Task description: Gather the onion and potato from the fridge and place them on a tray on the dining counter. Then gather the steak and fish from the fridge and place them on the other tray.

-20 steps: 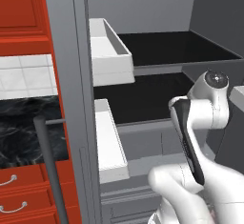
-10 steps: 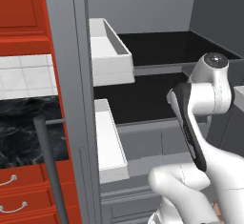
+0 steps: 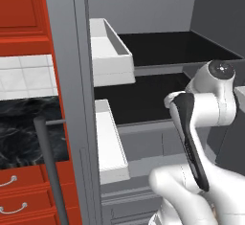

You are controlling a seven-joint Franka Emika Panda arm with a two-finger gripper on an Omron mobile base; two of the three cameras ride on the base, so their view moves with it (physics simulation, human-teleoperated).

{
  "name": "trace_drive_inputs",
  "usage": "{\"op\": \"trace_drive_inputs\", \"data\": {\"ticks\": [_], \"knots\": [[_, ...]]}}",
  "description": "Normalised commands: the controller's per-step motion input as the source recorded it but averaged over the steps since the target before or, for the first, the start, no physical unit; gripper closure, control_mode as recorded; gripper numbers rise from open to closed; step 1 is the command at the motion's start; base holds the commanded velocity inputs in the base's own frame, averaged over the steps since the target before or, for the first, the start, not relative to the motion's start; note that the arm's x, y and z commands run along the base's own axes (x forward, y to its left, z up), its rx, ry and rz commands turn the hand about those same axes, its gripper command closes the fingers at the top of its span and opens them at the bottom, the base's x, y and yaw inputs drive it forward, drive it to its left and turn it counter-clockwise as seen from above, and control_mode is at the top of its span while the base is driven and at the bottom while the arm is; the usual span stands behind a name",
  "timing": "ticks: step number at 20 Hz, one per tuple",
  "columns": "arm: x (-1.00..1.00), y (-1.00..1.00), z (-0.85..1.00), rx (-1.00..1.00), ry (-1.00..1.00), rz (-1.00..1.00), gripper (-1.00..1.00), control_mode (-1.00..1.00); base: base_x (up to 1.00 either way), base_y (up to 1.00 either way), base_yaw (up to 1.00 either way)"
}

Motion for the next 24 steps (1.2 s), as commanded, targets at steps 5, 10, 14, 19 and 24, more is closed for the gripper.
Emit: {"op": "trace_drive_inputs", "data": {"ticks": [5, 10, 14, 19, 24], "knots": [[-0.41, 0.20, 0.14, 0.00, -0.08, 0.04, 1.00, -1.00, 0.00, 0.00, 0.00], [-0.43, 0.14, 0.21, 0.00, -0.15, 0.01, 1.00, -1.00, 0.00, 0.00, 0.00], [-0.40, 0.10, 0.29, 0.00, -0.07, 0.00, 1.00, -1.00, 0.00, 0.00, 0.00], [-0.32, 0.13, 0.19, 0.00, -0.03, 0.03, 1.00, -1.00, 0.00, 0.00, 0.00], [-0.22, 0.10, 0.04, 0.01, -0.04, 0.06, 1.00, -1.00, 0.00, 0.00, 0.00]]}}
